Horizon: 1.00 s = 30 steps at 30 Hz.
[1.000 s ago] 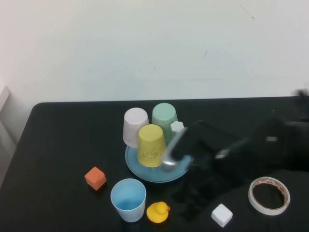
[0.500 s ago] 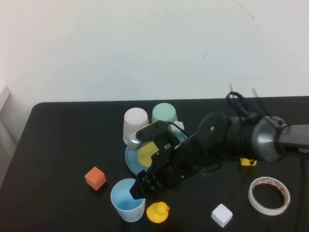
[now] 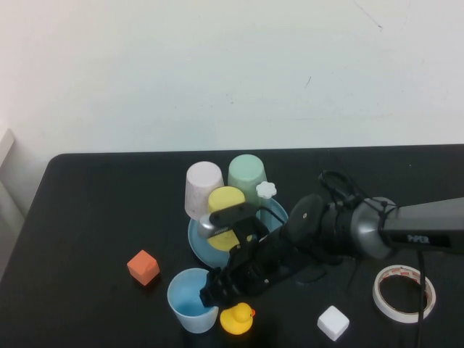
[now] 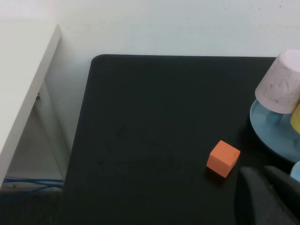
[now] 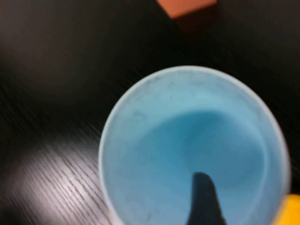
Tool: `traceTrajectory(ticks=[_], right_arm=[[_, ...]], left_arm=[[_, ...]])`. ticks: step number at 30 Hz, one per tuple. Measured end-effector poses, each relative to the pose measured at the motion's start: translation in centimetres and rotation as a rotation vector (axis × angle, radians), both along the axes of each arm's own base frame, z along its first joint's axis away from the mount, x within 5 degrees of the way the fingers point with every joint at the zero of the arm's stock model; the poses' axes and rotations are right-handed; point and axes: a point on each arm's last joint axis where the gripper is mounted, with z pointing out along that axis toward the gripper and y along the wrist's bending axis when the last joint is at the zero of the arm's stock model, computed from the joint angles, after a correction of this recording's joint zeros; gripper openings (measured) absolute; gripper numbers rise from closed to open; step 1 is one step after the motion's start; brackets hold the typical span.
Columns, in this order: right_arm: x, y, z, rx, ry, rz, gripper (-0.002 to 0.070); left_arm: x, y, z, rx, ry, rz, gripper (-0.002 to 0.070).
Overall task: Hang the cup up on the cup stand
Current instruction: Pick up the cup from the table, then adjust the cup with two arms
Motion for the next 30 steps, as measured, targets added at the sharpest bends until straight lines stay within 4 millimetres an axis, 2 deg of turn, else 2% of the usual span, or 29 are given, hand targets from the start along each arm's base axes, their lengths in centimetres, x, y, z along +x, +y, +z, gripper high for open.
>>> traceTrajectory(ticks=[5,12,14,19,22,30], right_arm=[[-0.3,0.0,-1.0,-0.010,0.036,0.020,0.0341],[-0.4,0.0,-1.0,-0.009,0.041,0.027,0.0053],[-0.4,0.0,-1.0,-0.008,0.042,0.025,0.0027],[-0.4,0.2,-0.3,0.003,0.020,0.041,0.0020],[-0.6,0.6,2.4,0.049,-0.050,0.077,0.0019],[-1.7,0.7,13.9,0.278,-0.359,0.135,0.0018]], left_arm=[[0.0,0.0,0.0,0.000,0.000,0.000,-0.0001],[0.0,0.0,0.0,0.000,0.004,-0.001,-0.0001],[0.0,0.0,0.0,0.000,0.004,-0.001,-0.0001],[0.0,-0.1,0.0,-0.029,-0.001,-0.002,-0.0001],[0.1,-0.4,0.3,-0.124,-0.025,-0.004,-0.0001],[0.3,-1.5,1.7,-0.587,-0.107,0.009,0.0000]])
